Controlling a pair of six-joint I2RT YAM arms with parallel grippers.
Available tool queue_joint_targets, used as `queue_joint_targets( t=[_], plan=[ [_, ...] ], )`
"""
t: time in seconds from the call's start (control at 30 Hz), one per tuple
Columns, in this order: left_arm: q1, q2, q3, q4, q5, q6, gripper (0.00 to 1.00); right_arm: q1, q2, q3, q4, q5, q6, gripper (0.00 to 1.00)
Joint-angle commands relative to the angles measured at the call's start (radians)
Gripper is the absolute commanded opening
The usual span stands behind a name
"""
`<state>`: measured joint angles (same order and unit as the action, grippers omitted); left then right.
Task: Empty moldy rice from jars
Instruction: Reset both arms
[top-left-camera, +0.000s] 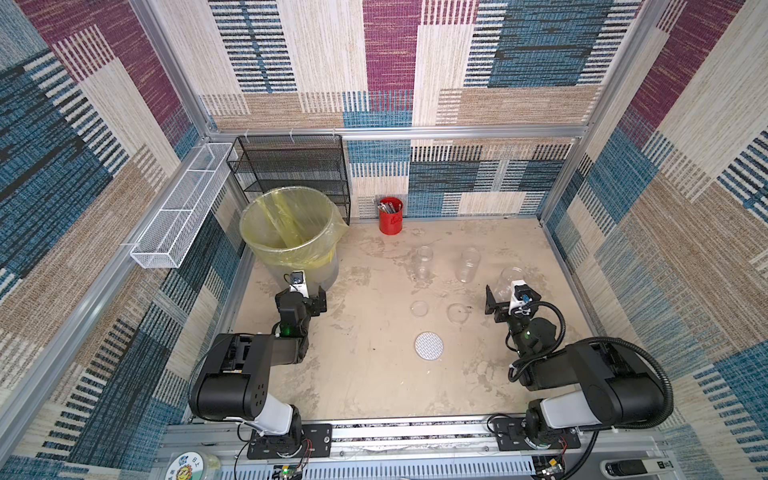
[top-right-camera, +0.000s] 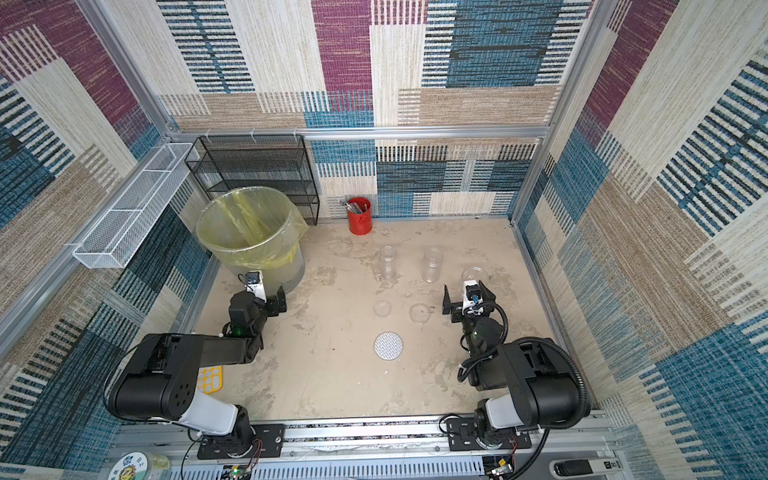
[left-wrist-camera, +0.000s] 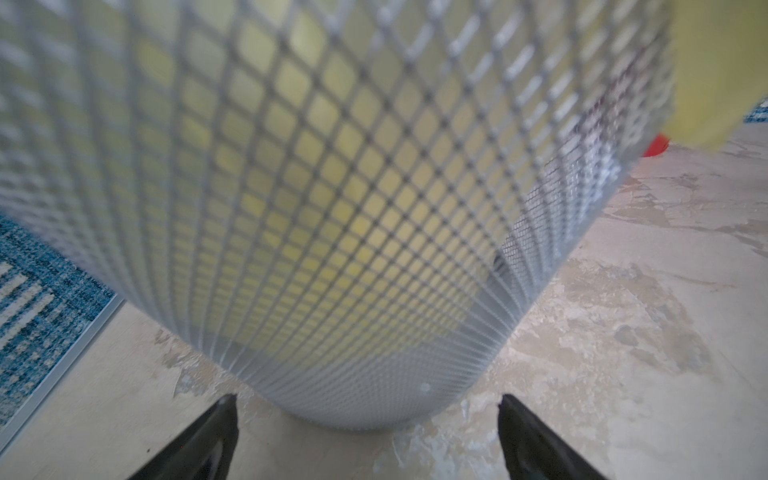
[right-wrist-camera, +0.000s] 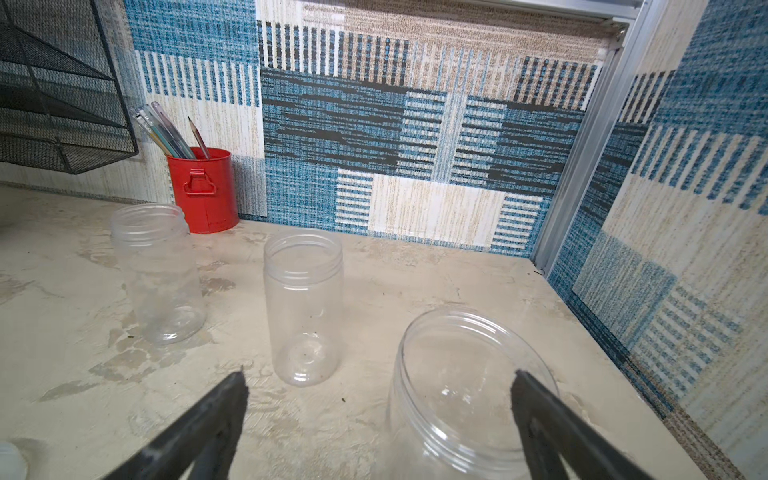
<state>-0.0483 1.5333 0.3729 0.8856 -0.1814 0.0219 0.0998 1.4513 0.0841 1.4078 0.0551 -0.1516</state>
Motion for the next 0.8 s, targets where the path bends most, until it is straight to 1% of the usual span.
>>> queue_joint_targets(
  t=[0.0, 0.07, 0.17, 0.2, 0.27, 0.3, 0.33, 0.37, 0.43, 0.47, 0.77],
  plan=[
    [0.001, 0.003, 0.006, 0.021, -0.003, 0.013, 0.99, -0.002, 0.011, 0.023, 0.014, 0.039, 0.033, 1.0],
    [0.001, 0.004, 0.009, 0.015, -0.006, 0.012, 0.99, -0.005, 0.017, 0.045, -0.018, 0.06, 0.045, 0.99],
    [0.002, 0.003, 0.011, 0.013, -0.006, 0.01, 0.99, -0.023, 0.021, 0.081, -0.081, 0.044, 0.061, 0.99],
    [0.002, 0.004, 0.011, 0.013, -0.006, 0.01, 0.99, -0.032, 0.022, 0.087, -0.093, 0.021, 0.066, 0.99],
    [0.002, 0.003, 0.011, 0.012, -0.006, 0.01, 0.99, -0.065, 0.043, 0.095, -0.098, -0.07, 0.073, 1.0],
    [0.002, 0.004, 0.012, 0.011, -0.008, 0.01, 0.99, -0.078, 0.076, 0.096, -0.071, -0.091, 0.078, 0.99],
    [0.002, 0.004, 0.012, 0.01, -0.007, 0.01, 0.99, -0.079, 0.104, 0.101, -0.037, -0.051, 0.097, 1.0],
    [0.002, 0.004, 0.012, 0.01, -0.007, 0.01, 0.99, -0.083, 0.081, 0.121, -0.12, -0.048, 0.106, 0.99],
    [0.002, 0.004, 0.012, 0.01, -0.008, 0.01, 0.99, -0.089, 0.091, 0.119, -0.09, -0.054, 0.107, 1.0],
    [0.002, 0.004, 0.012, 0.009, -0.007, 0.01, 0.99, -0.09, 0.079, 0.126, -0.129, -0.055, 0.109, 0.99],
    [0.002, 0.001, 0.011, 0.012, -0.009, 0.009, 0.99, -0.094, 0.084, 0.125, -0.119, -0.063, 0.111, 0.99]
  ],
)
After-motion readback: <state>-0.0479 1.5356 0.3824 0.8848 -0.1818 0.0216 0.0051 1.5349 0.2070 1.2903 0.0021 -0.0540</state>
